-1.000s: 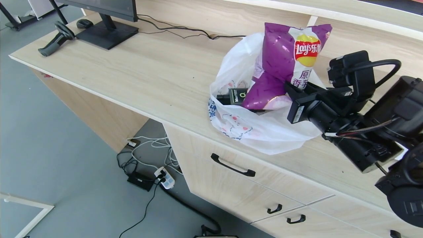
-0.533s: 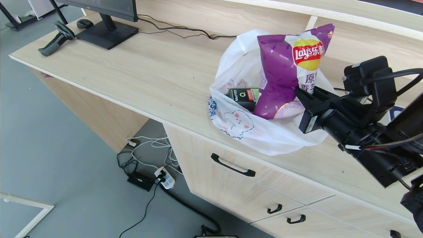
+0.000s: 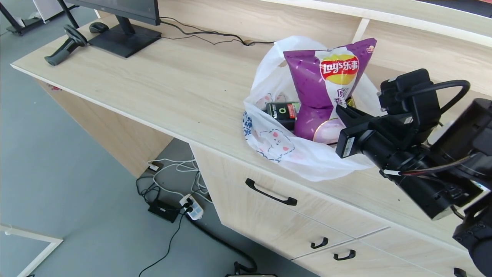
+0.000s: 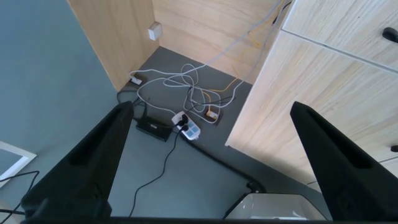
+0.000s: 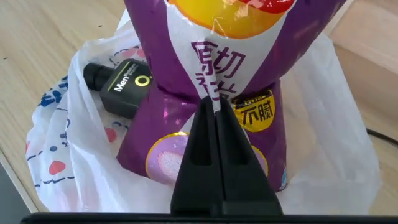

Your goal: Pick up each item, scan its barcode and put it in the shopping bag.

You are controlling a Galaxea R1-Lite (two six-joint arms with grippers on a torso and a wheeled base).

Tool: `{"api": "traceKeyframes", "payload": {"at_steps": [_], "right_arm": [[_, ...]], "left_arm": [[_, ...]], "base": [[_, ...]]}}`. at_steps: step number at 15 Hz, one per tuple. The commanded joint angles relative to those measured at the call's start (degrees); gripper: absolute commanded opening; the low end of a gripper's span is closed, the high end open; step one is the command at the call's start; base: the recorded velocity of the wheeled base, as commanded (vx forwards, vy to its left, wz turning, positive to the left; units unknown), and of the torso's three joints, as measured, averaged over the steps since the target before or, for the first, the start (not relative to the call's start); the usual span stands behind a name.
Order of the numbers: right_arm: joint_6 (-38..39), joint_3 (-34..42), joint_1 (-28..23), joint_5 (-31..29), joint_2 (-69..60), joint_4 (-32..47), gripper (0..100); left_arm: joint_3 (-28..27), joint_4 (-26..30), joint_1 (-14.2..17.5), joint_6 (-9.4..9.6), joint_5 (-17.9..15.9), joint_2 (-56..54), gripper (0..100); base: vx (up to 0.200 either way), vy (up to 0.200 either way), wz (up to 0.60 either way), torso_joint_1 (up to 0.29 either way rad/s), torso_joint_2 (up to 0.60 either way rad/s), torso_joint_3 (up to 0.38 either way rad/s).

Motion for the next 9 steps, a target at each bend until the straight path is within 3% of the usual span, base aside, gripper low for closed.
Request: {"api": "traceKeyframes", "payload": {"at_steps": [1,5,8,9], "right_arm": [[1.29,-1.08,-0.96,0.34,2.92,0.68,0],[3.93,-9.43,-0.96,0.51,7.32,-0.11,0],[3.66,-9.69,-0.96,2.27,5.91,0.07,0],[3.58,-8.99,-0.96,2.18,5.82,0.07,100]], "left_arm": [[0.0,-0.02,-0.01,-0.29,-0.01,0.0,100],[0.0,-0.02,-0.01,-0.2,-0.01,0.0,100],[0.0,-0.02,-0.01,-0.12,-0.01,0.09,100],[0.0,0.07,-0.01,-0.12,-0.01,0.0,100]], "base": [[0.0,0.0,0.0,0.0,0.0,0.0],[0.0,0.0,0.0,0.0,0.0,0.0],[0.0,0.0,0.0,0.0,0.0,0.0],[0.0,0.0,0.0,0.0,0.0,0.0]]}}
